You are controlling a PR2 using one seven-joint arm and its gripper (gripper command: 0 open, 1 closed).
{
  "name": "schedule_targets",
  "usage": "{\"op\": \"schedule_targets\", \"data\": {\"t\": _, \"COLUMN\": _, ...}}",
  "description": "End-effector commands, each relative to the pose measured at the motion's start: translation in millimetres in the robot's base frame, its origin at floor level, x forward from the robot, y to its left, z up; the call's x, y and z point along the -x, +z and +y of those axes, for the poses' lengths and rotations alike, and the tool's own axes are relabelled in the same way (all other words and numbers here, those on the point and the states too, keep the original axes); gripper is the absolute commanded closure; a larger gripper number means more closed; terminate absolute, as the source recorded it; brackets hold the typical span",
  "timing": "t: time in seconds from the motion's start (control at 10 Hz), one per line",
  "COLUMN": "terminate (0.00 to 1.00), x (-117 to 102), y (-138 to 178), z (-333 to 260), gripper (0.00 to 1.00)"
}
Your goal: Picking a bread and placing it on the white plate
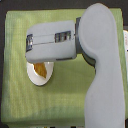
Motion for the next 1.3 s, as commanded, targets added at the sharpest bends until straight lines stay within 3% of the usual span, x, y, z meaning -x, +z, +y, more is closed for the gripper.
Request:
{"op": "schedule_targets", "data": {"t": 0.0, "terminate": 0.0, "x": 5.6, "y": 0.0, "z": -6.2, "gripper": 0.0}}
{"op": "schedule_targets", "data": {"t": 0.6, "terminate": 0.0, "x": 4.9, "y": 10.7, "z": -13.1, "gripper": 0.0}}
{"op": "schedule_targets", "data": {"t": 0.7, "terminate": 0.0, "x": -3.6, "y": 22.6, "z": -17.6, "gripper": 0.0}}
{"op": "schedule_targets", "data": {"t": 0.8, "terminate": 0.0, "x": -31.4, "y": 56.4, "z": -33.0, "gripper": 0.0}}
{"op": "schedule_targets", "data": {"t": 1.0, "terminate": 0.0, "x": -48.6, "y": 83.3, "z": -56.8, "gripper": 0.0}}
{"op": "schedule_targets", "data": {"t": 1.2, "terminate": 0.0, "x": -50.3, "y": 111.6, "z": -91.2, "gripper": 0.0}}
